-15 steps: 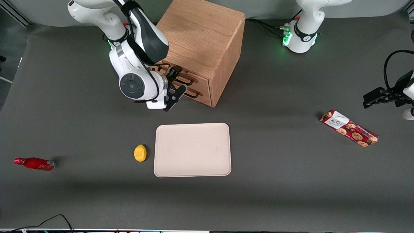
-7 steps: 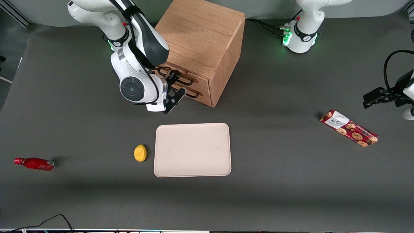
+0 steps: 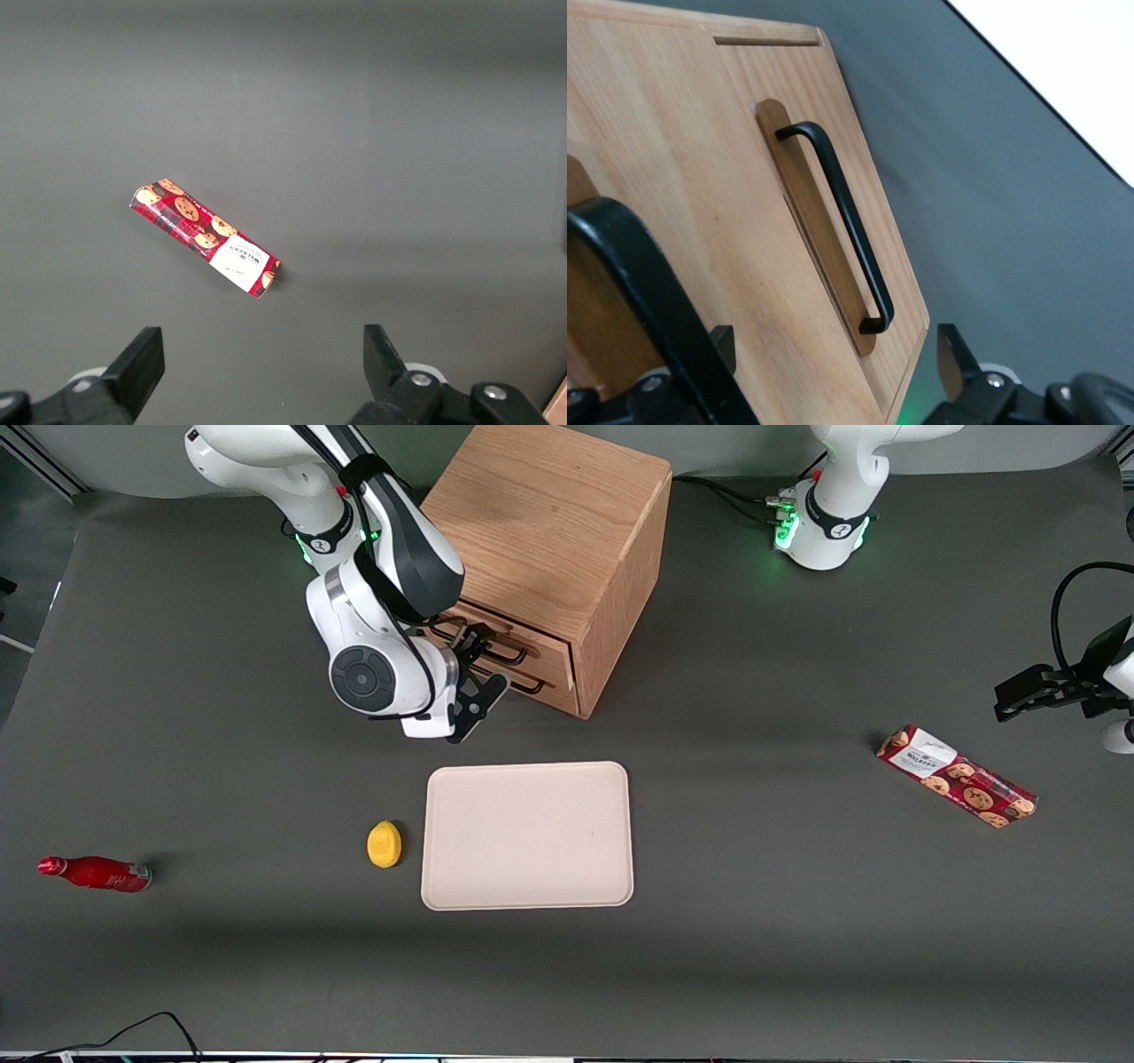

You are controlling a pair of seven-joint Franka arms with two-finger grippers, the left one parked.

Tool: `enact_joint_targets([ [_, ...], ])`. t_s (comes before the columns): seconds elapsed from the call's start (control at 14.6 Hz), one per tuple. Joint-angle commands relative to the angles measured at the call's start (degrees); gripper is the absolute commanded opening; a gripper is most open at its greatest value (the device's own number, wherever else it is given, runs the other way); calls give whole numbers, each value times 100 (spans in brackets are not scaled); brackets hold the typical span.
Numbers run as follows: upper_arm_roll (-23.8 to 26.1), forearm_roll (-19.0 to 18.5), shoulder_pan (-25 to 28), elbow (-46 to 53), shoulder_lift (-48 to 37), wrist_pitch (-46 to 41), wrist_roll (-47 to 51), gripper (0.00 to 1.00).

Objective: Open upper drawer
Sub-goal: 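Pull the upper drawer outward by its handle with the right gripper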

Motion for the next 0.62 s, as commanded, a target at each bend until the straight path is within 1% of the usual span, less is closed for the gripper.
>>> enact_joint_targets([
  [0.0,21,46,-133,20,56,137,-180,100],
  [0.55,12,37,-502,511,346,137,-575,100],
])
